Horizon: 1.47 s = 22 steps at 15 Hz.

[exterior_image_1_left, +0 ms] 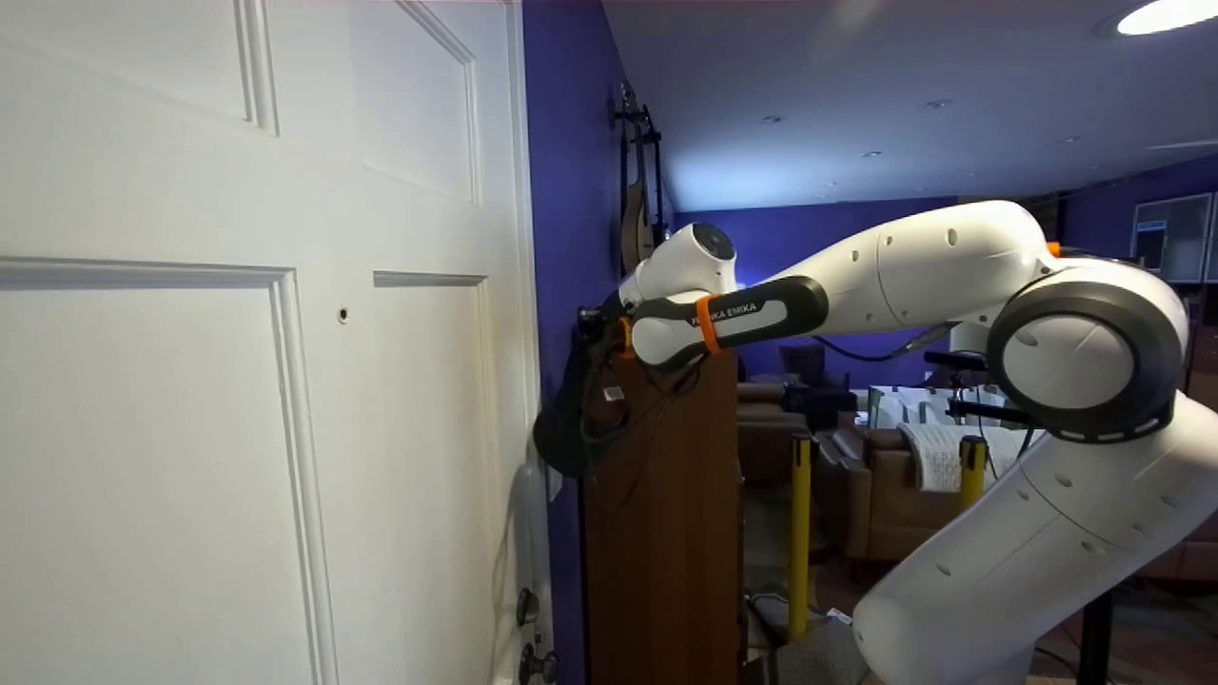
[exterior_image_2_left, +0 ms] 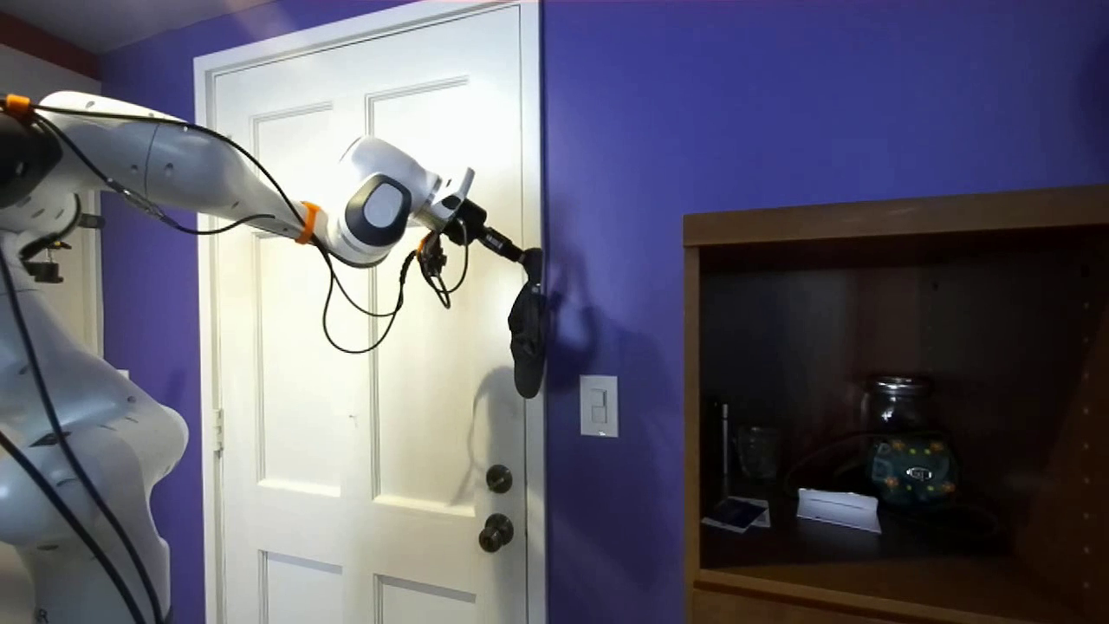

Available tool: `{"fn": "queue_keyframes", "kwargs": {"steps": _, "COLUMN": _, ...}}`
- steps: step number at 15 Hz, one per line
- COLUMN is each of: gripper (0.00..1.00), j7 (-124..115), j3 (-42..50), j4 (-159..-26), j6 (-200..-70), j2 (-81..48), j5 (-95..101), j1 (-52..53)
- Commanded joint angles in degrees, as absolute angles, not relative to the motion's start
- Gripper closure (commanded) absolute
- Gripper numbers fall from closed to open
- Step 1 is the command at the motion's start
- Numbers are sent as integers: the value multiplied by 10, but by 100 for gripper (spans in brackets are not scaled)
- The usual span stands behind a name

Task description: Take the hat off of the door and put it on the cabinet

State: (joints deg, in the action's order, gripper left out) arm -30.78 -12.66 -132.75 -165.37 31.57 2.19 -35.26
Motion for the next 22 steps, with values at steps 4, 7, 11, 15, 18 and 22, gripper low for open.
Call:
{"fn": "queue_keyframes", "kwargs": {"steps": 4, "gripper": 98, "j7": -394, "j3": -155, "j4": -1205, "j6": -1680, "j2": 245, "j5": 66, "j1": -496}}
{"fn": "queue_keyframes", "kwargs": {"steps": 7, "gripper": 98, "j7": -427, "j3": -186, "j4": -1150, "j6": -1667, "j2": 210, "j5": 74, "j1": -563}}
{"fn": "queue_keyframes", "kwargs": {"steps": 11, "gripper": 94, "j7": -398, "j3": -177, "j4": -1170, "j6": -1671, "j2": 219, "j5": 53, "j1": -555}}
{"fn": "queue_keyframes", "kwargs": {"steps": 15, "gripper": 94, "j7": -401, "j3": -181, "j4": -1165, "j6": -1671, "j2": 215, "j5": 54, "j1": -555}}
{"fn": "queue_keyframes", "kwargs": {"steps": 18, "gripper": 94, "j7": -402, "j3": -181, "j4": -1165, "j6": -1671, "j2": 215, "j5": 54, "j1": -555}}
{"fn": "queue_keyframes", "kwargs": {"steps": 22, "gripper": 98, "j7": -420, "j3": -190, "j4": -1148, "j6": -1668, "j2": 205, "j5": 62, "j1": -573}}
